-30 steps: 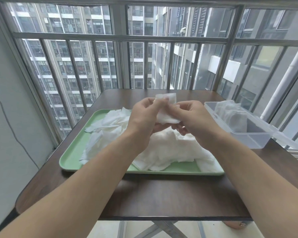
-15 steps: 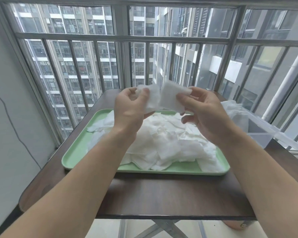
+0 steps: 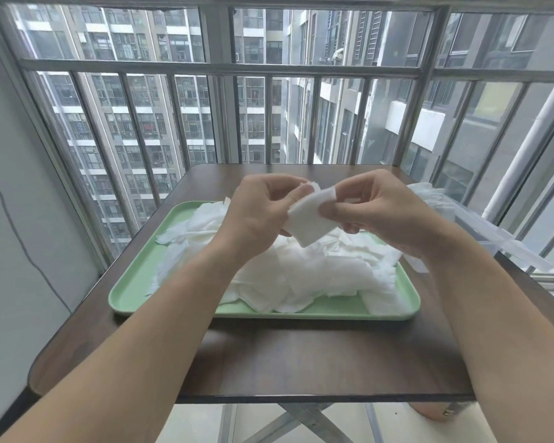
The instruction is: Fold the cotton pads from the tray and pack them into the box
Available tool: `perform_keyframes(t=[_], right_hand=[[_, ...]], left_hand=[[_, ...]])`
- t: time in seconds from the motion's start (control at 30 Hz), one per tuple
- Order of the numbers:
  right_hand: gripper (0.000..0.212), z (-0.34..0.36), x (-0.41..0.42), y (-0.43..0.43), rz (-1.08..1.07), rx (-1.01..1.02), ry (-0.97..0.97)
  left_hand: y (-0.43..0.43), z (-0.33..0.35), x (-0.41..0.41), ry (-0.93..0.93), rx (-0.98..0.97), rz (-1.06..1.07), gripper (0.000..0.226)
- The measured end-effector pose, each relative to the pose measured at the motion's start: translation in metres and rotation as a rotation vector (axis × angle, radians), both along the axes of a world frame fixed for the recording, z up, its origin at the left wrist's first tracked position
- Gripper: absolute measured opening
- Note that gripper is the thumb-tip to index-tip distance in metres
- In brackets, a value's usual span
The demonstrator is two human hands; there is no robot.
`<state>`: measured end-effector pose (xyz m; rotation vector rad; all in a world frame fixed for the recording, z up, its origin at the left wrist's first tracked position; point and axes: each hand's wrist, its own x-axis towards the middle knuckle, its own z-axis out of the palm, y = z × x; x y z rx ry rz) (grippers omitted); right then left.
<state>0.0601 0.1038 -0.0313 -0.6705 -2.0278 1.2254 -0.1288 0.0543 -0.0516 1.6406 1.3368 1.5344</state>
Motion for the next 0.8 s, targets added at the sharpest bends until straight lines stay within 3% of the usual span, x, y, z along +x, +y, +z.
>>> perform_keyframes(t=[0.23, 0.3, 0.33, 0.47, 0.63, 0.8], right_hand=[[0.019, -0.001, -0.002, -0.001, -0.108, -0.014, -0.04], [0.022, -0.003, -0.005, -0.001, -0.176, -0.005, -0.048], [0.027, -0.005, -0.006, 0.0, -0.238, 0.018, -0.055], [0.046, -0.01, -0.005, 0.009, -0.498, 0.248, -0.182], [0.025, -0.014, -0.01, 0.007, -0.307, 0.316, -0.494], [0.025, -0.02, -0.015, 0.003, -0.159, 0.181, -0.488]], left_hand=[[-0.004, 0.002, 0.003, 0.016, -0.061, -0.055, 0.029], [-0.005, 0.001, 0.003, 0.042, -0.054, -0.114, 0.021], [-0.005, 0.001, 0.003, 0.076, -0.039, -0.125, 0.013], [0.002, -0.004, -0.002, 0.051, 0.032, 0.038, 0.025], [0.004, -0.002, -0.009, -0.068, 0.038, 0.227, 0.034], [0.004, -0.002, -0.009, -0.07, 0.041, 0.243, 0.035]])
